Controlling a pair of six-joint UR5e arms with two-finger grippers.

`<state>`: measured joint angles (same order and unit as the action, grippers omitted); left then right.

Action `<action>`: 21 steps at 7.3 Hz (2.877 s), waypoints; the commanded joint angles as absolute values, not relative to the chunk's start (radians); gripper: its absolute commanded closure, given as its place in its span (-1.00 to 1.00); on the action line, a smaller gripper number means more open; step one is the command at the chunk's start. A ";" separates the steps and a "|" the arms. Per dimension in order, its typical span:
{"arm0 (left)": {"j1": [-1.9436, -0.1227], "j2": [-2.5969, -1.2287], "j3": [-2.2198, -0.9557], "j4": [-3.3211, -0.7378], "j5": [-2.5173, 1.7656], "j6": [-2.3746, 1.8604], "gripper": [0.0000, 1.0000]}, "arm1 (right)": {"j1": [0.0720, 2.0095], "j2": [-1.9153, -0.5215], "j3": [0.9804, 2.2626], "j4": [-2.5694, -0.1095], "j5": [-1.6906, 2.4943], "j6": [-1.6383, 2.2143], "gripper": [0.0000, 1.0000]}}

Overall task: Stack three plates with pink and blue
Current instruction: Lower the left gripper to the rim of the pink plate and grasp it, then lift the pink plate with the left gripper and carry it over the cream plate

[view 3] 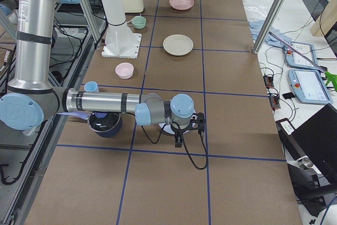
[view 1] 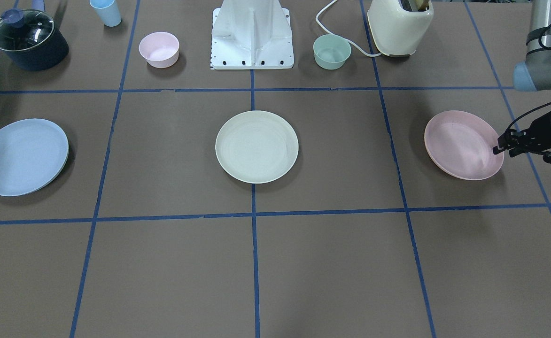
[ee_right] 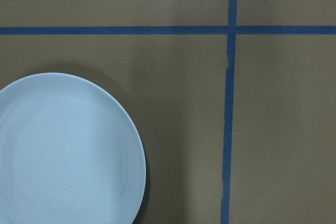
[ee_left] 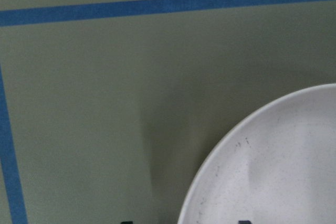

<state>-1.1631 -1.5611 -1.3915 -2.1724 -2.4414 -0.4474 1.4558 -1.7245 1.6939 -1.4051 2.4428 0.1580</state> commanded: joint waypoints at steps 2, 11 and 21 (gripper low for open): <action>-1.163 -1.562 -1.384 -2.174 -2.442 -0.445 0.32 | 1.456 -1.724 1.695 -1.405 2.448 0.158 -1.00; -1.140 -1.582 -1.377 -2.212 -2.552 -0.449 1.00 | 1.456 -1.724 1.692 -1.405 2.450 0.158 -1.00; -0.733 -2.071 -1.577 -2.167 -2.396 -1.286 1.00 | 1.440 -1.701 1.689 -1.407 2.451 0.158 -1.00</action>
<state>-0.7779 -2.0445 -1.5952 -2.1645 -2.4392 -1.2743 1.4428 -1.7019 1.6910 -1.4054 2.4513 0.1580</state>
